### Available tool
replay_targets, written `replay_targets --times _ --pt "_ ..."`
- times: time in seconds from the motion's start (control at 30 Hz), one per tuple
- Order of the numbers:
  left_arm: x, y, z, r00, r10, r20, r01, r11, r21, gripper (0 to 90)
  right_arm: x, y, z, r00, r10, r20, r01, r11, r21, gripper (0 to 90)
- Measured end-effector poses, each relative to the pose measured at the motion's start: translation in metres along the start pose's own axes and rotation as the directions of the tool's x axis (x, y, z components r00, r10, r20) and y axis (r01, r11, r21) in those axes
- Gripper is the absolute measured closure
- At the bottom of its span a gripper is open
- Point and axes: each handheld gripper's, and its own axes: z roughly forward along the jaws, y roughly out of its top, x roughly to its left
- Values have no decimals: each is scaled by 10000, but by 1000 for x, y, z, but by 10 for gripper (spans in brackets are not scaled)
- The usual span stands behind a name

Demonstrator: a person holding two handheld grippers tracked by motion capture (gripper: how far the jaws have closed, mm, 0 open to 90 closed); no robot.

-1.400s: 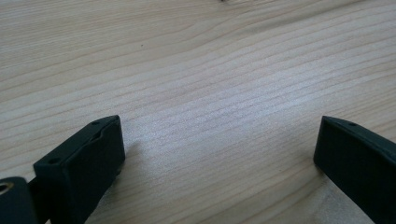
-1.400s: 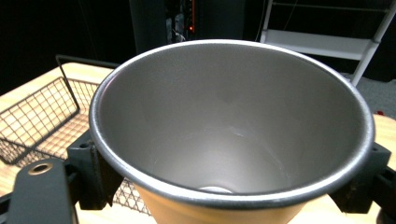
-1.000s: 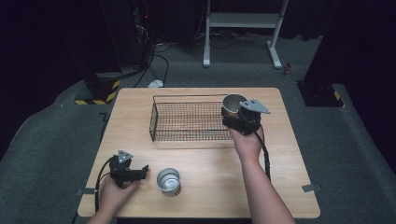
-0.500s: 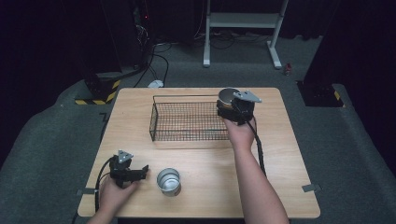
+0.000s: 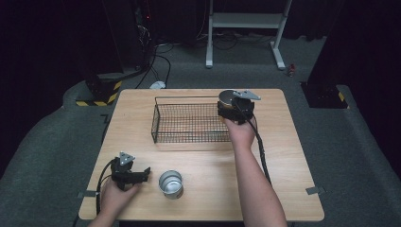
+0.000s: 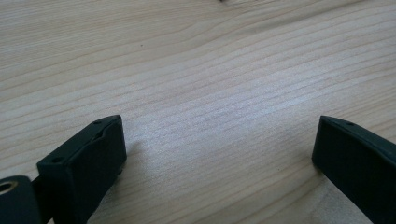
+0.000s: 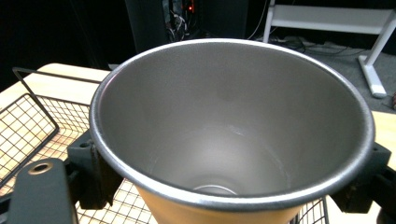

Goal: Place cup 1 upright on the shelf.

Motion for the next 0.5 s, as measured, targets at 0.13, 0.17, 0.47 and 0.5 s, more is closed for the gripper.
replay_targets --times 0.13,0.17,0.47,0.5 --pt "1 0 -1 9999 106 -31 -106 9999 25 42 0 -4 7 10000 8 3 -8 9999 163 143" --pt "1 0 -1 9999 107 -36 -107 9999 22 42 0 -5 9 10000 0 -13 1 9997 230 143" --pt "1 0 -1 9999 106 -36 -106 9999 22 42 8 -16 21 9998 -216 43 212 9964 821 142" --pt "1 0 -1 9999 106 -33 -106 9999 22 42 8 -17 22 9997 -228 23 225 9958 886 142"
